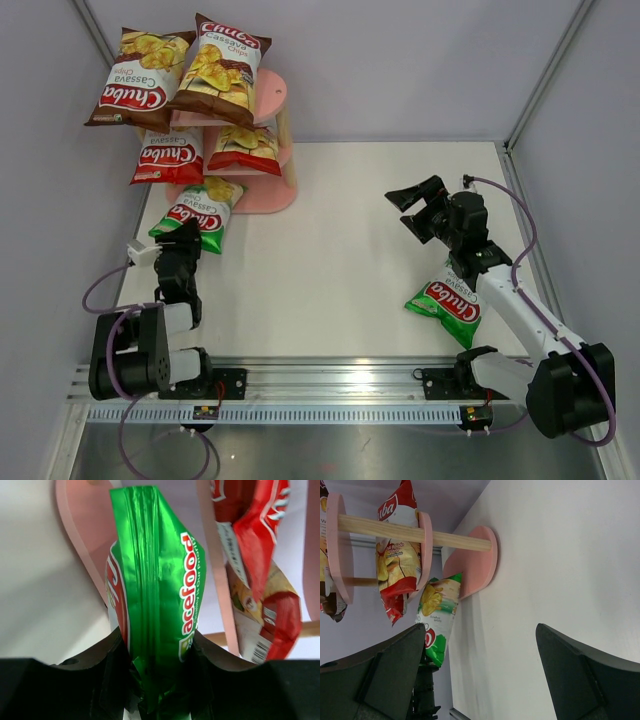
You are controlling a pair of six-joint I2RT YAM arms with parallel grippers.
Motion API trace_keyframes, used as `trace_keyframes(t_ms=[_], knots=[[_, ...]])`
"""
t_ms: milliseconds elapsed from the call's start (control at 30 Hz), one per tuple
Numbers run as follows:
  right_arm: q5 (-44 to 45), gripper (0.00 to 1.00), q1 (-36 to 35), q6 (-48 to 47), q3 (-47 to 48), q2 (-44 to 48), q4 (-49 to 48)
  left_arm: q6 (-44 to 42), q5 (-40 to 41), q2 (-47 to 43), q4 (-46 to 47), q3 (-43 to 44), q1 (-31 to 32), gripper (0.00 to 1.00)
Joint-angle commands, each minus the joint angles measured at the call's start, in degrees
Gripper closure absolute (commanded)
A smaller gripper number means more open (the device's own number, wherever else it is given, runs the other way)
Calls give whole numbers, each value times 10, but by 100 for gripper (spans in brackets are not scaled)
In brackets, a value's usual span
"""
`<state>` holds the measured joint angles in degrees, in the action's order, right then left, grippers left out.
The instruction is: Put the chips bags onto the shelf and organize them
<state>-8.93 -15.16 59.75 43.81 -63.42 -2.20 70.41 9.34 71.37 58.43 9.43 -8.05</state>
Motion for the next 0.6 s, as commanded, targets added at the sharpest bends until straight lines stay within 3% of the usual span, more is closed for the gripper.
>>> trace_keyframes(t_ms=[0, 233, 333, 367, 433, 567], knots=[[-14, 1, 4, -9, 8, 12, -32, 6, -6, 57, 134, 30, -13, 93], [-15, 0, 5, -11, 5, 30, -27, -2, 16, 153, 172, 43, -24, 84], [-16, 1, 5, -15, 6, 34, -25, -12, 14, 182, 156, 60, -24, 72], [-16, 1, 4, -15, 7, 36, -24, -11, 13, 190, 150, 67, -24, 63], [-16, 1, 5, -16, 4, 41, -22, -5, 8, 206, 128, 75, -24, 58], [-15, 1, 4, -15, -4, 46, -23, 11, 17, 214, 53, 94, -24, 64]])
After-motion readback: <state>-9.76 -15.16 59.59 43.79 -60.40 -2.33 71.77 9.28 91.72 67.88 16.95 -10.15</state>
